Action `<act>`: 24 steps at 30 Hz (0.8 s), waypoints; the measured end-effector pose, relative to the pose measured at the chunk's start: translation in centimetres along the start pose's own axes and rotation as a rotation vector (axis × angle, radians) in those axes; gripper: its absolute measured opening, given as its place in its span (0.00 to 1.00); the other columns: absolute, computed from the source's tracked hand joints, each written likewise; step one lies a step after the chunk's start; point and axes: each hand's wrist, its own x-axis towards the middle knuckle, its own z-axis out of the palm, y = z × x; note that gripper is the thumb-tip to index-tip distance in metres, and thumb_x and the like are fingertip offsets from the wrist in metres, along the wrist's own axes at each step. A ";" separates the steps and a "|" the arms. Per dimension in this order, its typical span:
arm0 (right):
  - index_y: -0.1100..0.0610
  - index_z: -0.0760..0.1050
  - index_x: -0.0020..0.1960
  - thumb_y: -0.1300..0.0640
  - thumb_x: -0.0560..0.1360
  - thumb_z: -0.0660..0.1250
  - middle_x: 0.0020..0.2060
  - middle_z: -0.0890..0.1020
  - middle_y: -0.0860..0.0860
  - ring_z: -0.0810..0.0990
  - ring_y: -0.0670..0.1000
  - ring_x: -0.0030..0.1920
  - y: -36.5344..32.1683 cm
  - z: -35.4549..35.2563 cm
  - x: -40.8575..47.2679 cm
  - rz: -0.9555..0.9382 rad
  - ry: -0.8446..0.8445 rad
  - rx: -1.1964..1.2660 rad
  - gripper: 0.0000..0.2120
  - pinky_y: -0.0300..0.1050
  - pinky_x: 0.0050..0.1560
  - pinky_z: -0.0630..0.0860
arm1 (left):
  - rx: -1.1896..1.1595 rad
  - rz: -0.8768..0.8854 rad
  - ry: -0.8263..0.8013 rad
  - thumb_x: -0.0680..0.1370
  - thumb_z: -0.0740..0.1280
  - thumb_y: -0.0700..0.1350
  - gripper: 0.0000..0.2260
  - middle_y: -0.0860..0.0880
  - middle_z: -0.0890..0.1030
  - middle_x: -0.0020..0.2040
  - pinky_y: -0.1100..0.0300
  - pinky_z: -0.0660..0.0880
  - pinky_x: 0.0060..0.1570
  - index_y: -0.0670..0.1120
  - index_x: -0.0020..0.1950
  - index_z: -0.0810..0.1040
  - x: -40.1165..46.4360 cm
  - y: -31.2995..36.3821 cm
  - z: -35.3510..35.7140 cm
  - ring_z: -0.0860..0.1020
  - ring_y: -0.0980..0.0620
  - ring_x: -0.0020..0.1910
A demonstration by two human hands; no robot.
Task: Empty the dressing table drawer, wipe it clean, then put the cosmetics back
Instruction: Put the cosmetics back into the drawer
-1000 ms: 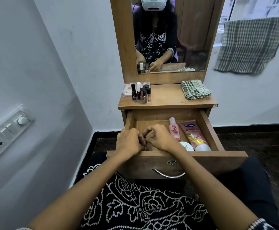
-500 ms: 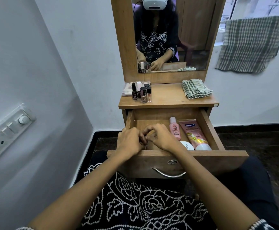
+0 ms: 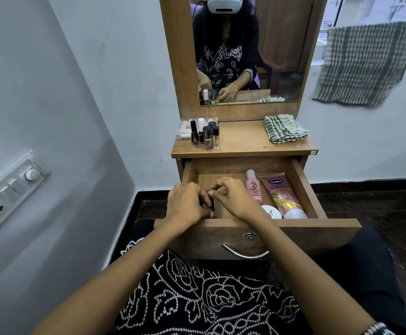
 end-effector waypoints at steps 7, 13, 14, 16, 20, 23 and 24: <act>0.59 0.80 0.49 0.59 0.76 0.66 0.47 0.80 0.54 0.79 0.51 0.46 -0.2 -0.2 -0.1 -0.025 0.133 0.036 0.05 0.46 0.49 0.75 | -0.030 0.025 0.117 0.67 0.77 0.49 0.06 0.57 0.79 0.37 0.54 0.69 0.50 0.53 0.37 0.81 0.0 -0.3 -0.8 0.71 0.49 0.51; 0.55 0.79 0.50 0.58 0.76 0.66 0.46 0.78 0.47 0.75 0.39 0.43 -0.2 -0.3 -0.3 -0.070 0.238 0.067 0.05 0.34 0.43 0.73 | -0.083 0.010 0.259 0.72 0.72 0.50 0.03 0.56 0.82 0.42 0.58 0.63 0.48 0.52 0.40 0.82 0.6 -0.9 -1.2 0.71 0.50 0.53; 0.55 0.79 0.50 0.58 0.76 0.66 0.47 0.78 0.47 0.75 0.37 0.42 -0.3 -0.4 -0.3 -0.070 0.252 0.068 0.05 0.30 0.42 0.70 | -0.101 -0.001 0.279 0.73 0.72 0.50 0.03 0.54 0.83 0.44 0.58 0.62 0.48 0.51 0.41 0.82 0.8 -1.0 -1.4 0.71 0.50 0.54; 0.55 0.79 0.51 0.58 0.76 0.66 0.47 0.79 0.47 0.74 0.36 0.41 -0.6 -0.5 -0.4 -0.062 0.292 0.082 0.05 0.27 0.41 0.69 | -0.136 -0.018 0.316 0.73 0.71 0.50 0.04 0.53 0.83 0.45 0.57 0.62 0.50 0.51 0.41 0.82 1.2 -1.3 -1.8 0.73 0.48 0.55; 0.55 0.79 0.53 0.61 0.76 0.66 0.48 0.80 0.48 0.74 0.34 0.41 -1.7 -1.8 0.4 -0.062 0.400 0.113 0.07 0.25 0.40 0.71 | -0.192 -0.025 0.360 0.72 0.72 0.49 0.03 0.51 0.84 0.46 0.50 0.69 0.60 0.50 0.40 0.82 2.9 -1.5 -3.2 0.77 0.47 0.55; 0.57 0.79 0.54 0.61 0.77 0.65 0.48 0.83 0.51 0.79 0.43 0.45 -3.8 -4.3 3.1 -0.086 0.451 0.127 0.07 0.35 0.45 0.77 | -0.178 -0.003 0.401 0.74 0.70 0.49 0.03 0.50 0.83 0.47 0.48 0.70 0.59 0.51 0.44 0.81 5.7 -1.2 -4.8 0.77 0.45 0.55; 0.57 0.79 0.54 0.61 0.77 0.64 0.48 0.83 0.51 0.80 0.45 0.46 -4.6 -5.3 4.4 -0.095 0.468 0.106 0.08 0.40 0.48 0.79 | -0.154 0.010 0.429 0.75 0.69 0.49 0.04 0.50 0.83 0.48 0.50 0.70 0.59 0.50 0.47 0.81 6.8 -1.0 -5.3 0.77 0.45 0.55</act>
